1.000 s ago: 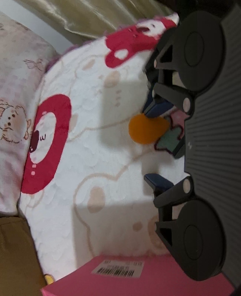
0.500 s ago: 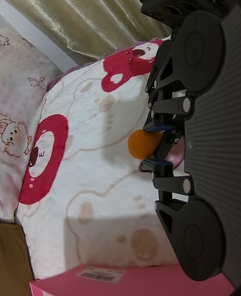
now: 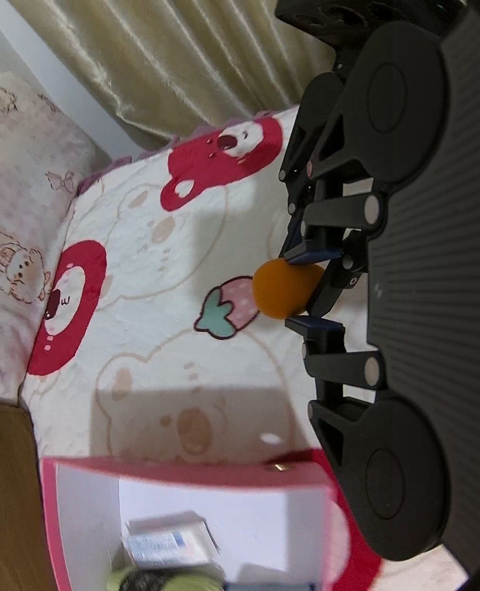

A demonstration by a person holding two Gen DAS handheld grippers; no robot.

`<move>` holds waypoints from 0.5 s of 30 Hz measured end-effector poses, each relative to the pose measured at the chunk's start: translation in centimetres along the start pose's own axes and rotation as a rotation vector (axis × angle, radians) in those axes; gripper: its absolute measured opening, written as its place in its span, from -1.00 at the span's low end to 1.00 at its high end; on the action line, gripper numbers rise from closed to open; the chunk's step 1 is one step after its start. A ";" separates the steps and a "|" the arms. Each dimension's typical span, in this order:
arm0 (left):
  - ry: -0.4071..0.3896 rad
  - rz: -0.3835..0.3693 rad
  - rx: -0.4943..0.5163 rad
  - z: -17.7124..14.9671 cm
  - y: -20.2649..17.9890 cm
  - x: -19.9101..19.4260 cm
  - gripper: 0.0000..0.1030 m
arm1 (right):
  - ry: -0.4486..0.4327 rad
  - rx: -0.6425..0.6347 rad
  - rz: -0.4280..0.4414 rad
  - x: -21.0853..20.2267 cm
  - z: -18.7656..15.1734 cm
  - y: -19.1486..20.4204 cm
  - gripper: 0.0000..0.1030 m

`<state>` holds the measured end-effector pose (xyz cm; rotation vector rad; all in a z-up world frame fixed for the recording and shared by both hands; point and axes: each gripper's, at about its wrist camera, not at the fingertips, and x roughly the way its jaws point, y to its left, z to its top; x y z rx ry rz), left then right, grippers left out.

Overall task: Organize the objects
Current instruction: 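Close the left tool on the orange sponge and lift it, then carry the orange sponge with the left tool over the pink box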

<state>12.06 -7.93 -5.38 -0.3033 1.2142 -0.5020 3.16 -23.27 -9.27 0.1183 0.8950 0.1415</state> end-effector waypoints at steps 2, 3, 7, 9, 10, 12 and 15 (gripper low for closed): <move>-0.013 0.009 -0.009 -1.1 0.2 -1.9 -0.45 | 0.000 -0.009 0.035 -0.9 0.0 1.2 -0.26; -0.022 0.012 -0.011 -1.8 0.4 -2.8 -0.45 | -0.001 -0.016 0.047 -1.4 0.0 1.8 -0.26; -0.033 0.031 -0.016 -3.7 1.2 -5.7 -0.45 | 0.006 -0.051 0.087 -2.5 -0.1 4.4 -0.26; -0.034 0.038 -0.028 -4.4 1.7 -7.0 -0.45 | 0.008 -0.076 0.099 -3.0 -0.2 5.8 -0.25; -0.036 0.044 -0.029 -4.6 1.9 -7.7 -0.45 | 0.009 -0.087 0.106 -3.2 -0.2 6.5 -0.25; -0.041 0.055 -0.025 -5.2 2.1 -8.8 -0.45 | 0.010 -0.106 0.117 -3.7 -0.1 7.6 -0.25; -0.050 0.071 -0.029 -6.0 2.4 -10.7 -0.45 | 0.011 -0.128 0.132 -4.5 0.2 9.2 -0.26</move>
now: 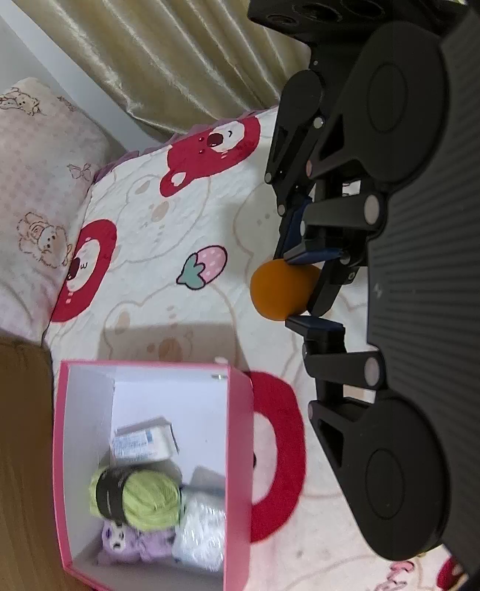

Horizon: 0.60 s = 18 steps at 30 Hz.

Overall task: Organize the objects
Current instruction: 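Carry the orange sponge with the left tool over the pink box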

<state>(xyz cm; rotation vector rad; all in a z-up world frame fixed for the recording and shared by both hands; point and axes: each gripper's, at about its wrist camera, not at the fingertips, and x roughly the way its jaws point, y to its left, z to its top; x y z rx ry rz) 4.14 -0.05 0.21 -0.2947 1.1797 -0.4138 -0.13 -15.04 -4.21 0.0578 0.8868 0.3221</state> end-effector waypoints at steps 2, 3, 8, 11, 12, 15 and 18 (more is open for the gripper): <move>-0.010 0.006 0.002 -0.2 0.1 -1.0 -0.45 | -0.003 -0.013 0.006 -0.5 0.4 1.0 -0.26; -0.016 0.010 0.002 -0.3 0.2 -1.7 -0.45 | -0.006 -0.021 0.009 -0.7 0.6 1.5 -0.26; -0.038 0.015 -0.012 -0.3 1.3 -3.9 -0.45 | -0.013 -0.045 0.025 -1.3 2.0 3.4 -0.25; -0.050 0.014 -0.036 0.2 2.4 -4.9 -0.45 | -0.008 -0.057 0.039 -0.9 3.1 4.2 -0.25; -0.051 0.012 -0.045 0.5 2.8 -5.1 -0.45 | -0.007 -0.061 0.045 -0.8 3.5 4.5 -0.25; -0.060 0.006 -0.070 1.9 4.4 -6.1 -0.44 | -0.003 -0.056 0.080 -0.1 5.3 4.6 -0.25; -0.082 0.018 -0.077 3.4 5.6 -6.6 -0.43 | -0.011 -0.060 0.108 0.9 7.2 4.5 -0.25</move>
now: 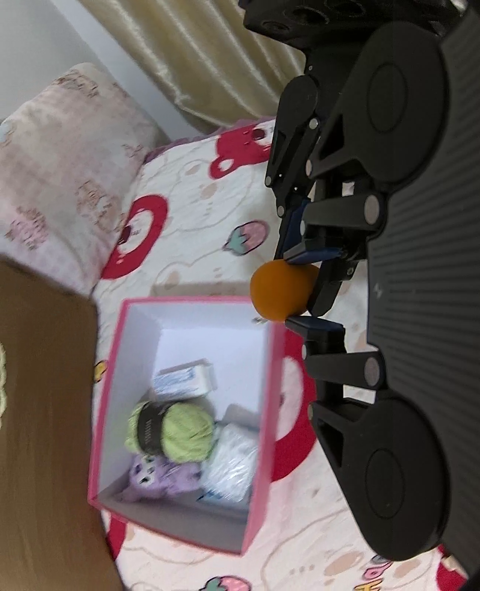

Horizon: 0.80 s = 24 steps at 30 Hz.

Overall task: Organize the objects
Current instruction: 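Carry the orange sponge with the left tool over the pink box, then lower the sponge into the box beside the packaged box and open the left tool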

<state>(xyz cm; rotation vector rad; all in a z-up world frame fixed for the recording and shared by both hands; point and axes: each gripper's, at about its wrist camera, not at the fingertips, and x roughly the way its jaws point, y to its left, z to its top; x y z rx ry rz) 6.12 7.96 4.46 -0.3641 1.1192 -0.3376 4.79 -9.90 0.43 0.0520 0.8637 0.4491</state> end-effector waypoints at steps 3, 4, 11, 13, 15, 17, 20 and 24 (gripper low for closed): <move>-0.008 0.026 -0.023 1.6 1.3 0.7 -0.43 | 0.011 0.002 0.015 2.1 1.7 -0.3 -0.25; -0.007 0.034 -0.026 2.1 1.7 1.1 -0.42 | 0.015 -0.004 0.013 2.9 2.1 -0.4 -0.25; 0.022 0.075 -0.125 4.6 6.4 5.5 -0.41 | 0.084 0.047 0.023 9.5 3.5 -2.1 -0.25; 0.031 0.072 -0.149 5.1 7.7 7.1 -0.41 | 0.105 0.062 0.024 11.2 3.5 -2.8 -0.25; 0.038 0.080 -0.158 5.5 8.7 8.6 -0.41 | 0.126 0.088 0.028 12.9 3.5 -3.5 -0.25; 0.042 0.092 -0.150 5.8 9.3 9.9 -0.41 | 0.148 0.100 0.022 14.7 3.5 -3.9 -0.25; 0.054 0.096 -0.169 6.0 10.4 11.7 -0.41 | 0.182 0.093 -0.004 16.8 3.5 -4.1 -0.25; 0.071 0.086 -0.195 5.9 11.5 13.4 -0.41 | 0.219 0.065 -0.040 18.7 3.2 -4.2 -0.25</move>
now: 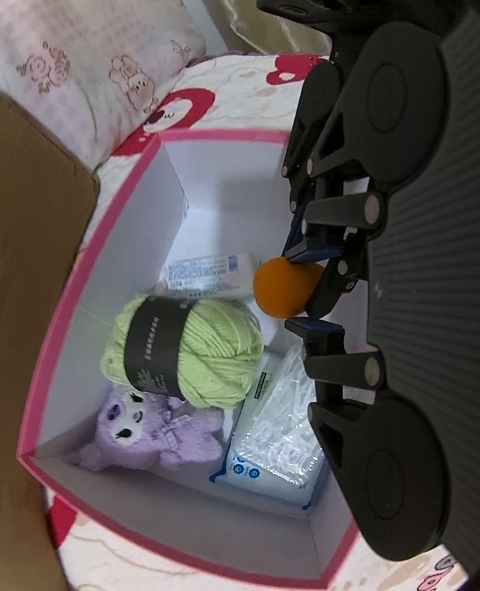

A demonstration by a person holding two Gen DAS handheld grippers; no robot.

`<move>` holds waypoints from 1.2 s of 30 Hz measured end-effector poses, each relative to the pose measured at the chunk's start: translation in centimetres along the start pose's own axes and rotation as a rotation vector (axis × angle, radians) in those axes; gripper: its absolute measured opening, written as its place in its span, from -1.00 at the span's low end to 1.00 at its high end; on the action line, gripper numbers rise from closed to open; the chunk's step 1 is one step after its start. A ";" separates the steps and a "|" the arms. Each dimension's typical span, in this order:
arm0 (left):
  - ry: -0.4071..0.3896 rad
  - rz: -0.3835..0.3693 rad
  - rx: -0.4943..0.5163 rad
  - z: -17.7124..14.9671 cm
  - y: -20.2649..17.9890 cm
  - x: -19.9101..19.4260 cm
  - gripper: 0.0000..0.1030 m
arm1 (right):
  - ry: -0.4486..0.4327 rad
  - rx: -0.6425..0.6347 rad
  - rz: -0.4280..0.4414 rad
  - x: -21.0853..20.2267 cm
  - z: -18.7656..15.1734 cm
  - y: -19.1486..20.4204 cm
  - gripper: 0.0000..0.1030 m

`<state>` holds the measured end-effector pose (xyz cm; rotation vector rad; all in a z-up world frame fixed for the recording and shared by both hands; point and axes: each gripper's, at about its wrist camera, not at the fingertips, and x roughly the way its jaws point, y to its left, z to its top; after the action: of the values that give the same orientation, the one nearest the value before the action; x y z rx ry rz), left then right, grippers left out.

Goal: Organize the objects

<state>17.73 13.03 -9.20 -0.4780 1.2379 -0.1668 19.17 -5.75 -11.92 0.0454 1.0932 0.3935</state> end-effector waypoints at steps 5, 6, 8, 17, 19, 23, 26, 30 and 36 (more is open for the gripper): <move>0.011 0.009 0.006 -0.2 0.4 1.4 -0.42 | 0.032 -0.018 -0.022 1.6 0.1 0.1 -0.23; 0.014 0.012 0.005 -0.2 0.6 1.6 -0.42 | 0.039 -0.026 -0.030 1.8 0.1 0.2 -0.23; 0.017 0.015 0.000 -0.2 0.8 2.0 -0.43 | 0.050 -0.041 -0.041 2.3 0.1 0.5 -0.23; -0.081 0.058 0.094 -0.8 0.0 -0.4 -0.13 | -0.013 -0.071 -0.050 0.4 -0.6 0.5 0.03; -0.103 0.100 0.140 -1.1 -0.9 -1.9 -0.08 | -0.049 -0.079 -0.037 -1.5 -1.1 0.5 0.03; -0.139 0.149 0.196 -2.0 -2.1 -5.0 0.02 | -0.132 -0.114 -0.002 -5.9 -2.4 0.8 0.04; -0.151 0.173 0.220 -3.1 -2.9 -7.2 0.06 | -0.182 -0.102 -0.014 -9.2 -3.5 0.6 0.05; -0.173 0.174 0.246 -5.3 -4.4 -10.3 0.14 | -0.239 -0.107 -0.062 -12.5 -4.8 0.8 0.18; -0.200 0.175 0.247 -8.5 -6.0 -13.3 0.23 | -0.286 -0.079 -0.112 -16.3 -7.4 1.1 0.36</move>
<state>6.17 10.50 2.87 -0.1667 1.0403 -0.1176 5.87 -11.36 -1.17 -0.0292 0.7929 0.3176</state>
